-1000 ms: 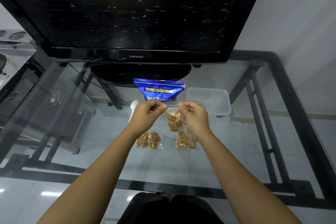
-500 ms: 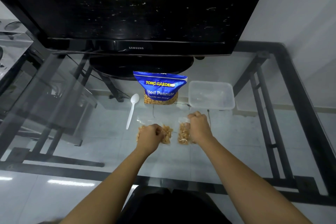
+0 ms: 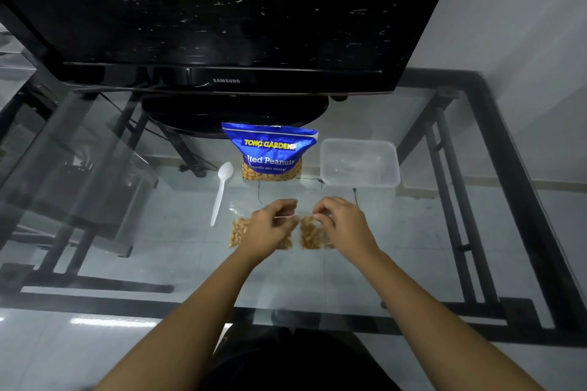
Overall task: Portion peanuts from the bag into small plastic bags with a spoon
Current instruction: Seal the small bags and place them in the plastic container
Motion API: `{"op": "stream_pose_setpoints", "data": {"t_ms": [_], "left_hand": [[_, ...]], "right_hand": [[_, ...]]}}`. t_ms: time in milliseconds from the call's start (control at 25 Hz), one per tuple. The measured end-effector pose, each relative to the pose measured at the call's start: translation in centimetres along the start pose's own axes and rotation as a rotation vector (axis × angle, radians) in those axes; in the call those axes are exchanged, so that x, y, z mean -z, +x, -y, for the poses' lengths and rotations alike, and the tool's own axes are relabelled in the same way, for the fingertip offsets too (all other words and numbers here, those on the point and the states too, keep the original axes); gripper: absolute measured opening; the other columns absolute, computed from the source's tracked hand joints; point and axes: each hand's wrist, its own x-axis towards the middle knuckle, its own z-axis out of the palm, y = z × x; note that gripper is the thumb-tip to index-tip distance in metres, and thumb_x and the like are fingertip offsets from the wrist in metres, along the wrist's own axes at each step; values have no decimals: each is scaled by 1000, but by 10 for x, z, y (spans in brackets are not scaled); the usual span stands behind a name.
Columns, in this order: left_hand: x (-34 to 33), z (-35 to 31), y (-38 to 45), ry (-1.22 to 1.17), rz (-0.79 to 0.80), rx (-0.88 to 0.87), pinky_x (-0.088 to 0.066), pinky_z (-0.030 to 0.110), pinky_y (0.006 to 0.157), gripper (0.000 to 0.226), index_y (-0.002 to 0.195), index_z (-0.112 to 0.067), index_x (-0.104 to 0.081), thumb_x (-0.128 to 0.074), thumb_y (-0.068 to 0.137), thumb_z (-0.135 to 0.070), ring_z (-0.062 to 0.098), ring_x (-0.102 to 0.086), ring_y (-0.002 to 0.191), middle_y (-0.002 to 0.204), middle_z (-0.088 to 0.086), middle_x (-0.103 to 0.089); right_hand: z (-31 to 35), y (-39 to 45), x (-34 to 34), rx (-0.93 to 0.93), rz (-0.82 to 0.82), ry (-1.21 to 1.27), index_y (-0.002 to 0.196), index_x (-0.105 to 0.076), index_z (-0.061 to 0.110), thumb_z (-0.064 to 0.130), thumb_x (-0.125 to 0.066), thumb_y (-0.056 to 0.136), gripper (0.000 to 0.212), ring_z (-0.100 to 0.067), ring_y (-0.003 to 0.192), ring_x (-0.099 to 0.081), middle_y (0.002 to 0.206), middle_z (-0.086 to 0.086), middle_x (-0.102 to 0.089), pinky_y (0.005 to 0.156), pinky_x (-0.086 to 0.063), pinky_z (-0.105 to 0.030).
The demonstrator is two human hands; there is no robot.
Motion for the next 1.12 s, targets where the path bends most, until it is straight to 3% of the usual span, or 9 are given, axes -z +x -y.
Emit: {"op": "stream_pose_setpoints", "data": {"t_ms": [120,200,280,360,480,680,920,1040,1120], "left_hand": [[-5,0,2,-7,64,-55,-56,25,70,14,99,-20,-69,-63,87,-23,14,-66,82,91,1,-71],[-6,0,2,-101,53,-17,-56,33,70,9,91,-19,-69,-61,88,-22,20,-65,77,84,6,-70],[-3,-7,3,-237,77,33,-56,32,71,8,87,-18,-68,-60,89,-18,16,-64,75,79,6,-66],[2,-19,7,-297,86,52,-53,24,68,13,79,-20,-66,-59,89,-14,10,-60,69,70,-1,-61],[14,-40,12,-301,52,27,-51,23,65,13,77,-13,-63,-59,89,-14,11,-56,64,67,0,-57],[28,-65,15,-149,9,-50,-54,23,58,13,94,-10,-66,-66,85,-20,11,-61,65,78,1,-62],[28,-76,21,138,-37,-177,-48,20,56,14,95,-16,-69,-65,85,-24,-1,-56,57,68,-13,-62],[28,-79,24,256,-48,-226,-46,24,60,11,86,-16,-70,-65,85,-27,-1,-55,58,63,-13,-62],[29,-80,25,287,-55,-213,-49,30,66,12,81,-17,-68,-65,85,-27,8,-59,65,67,-7,-65]], "right_hand": [[-1,-7,-1,-77,-14,128,99,-61,15,16,-64,85,15,-7,81,-57,91,3,-64,74,-47,-20],[-5,-10,-3,-252,-20,401,116,-54,19,21,-65,85,33,-2,93,-58,100,10,-61,84,-48,-17],[-7,-13,-5,-366,-35,632,111,-59,19,20,-64,86,26,-3,95,-63,102,10,-65,88,-51,-23],[-1,-14,-5,-407,-92,775,96,-67,17,16,-63,86,11,-7,83,-69,90,4,-72,79,-55,-26],[16,-4,0,-473,-160,961,96,-68,13,15,-63,86,11,-10,76,-70,86,-1,-72,67,-56,-22],[30,9,9,-494,-150,1009,87,-69,22,22,-65,85,4,-13,75,-67,83,2,-72,65,-54,-28],[36,16,14,-432,-183,899,83,-68,22,23,-66,84,3,-13,71,-66,83,-3,-71,56,-52,-23],[38,21,16,-395,-232,768,72,-67,29,23,-67,83,13,-19,78,-66,77,2,-69,62,-57,-35],[38,23,17,-359,-262,640,71,-66,30,24,-67,83,13,-18,78,-66,75,7,-67,72,-57,-41]]}}
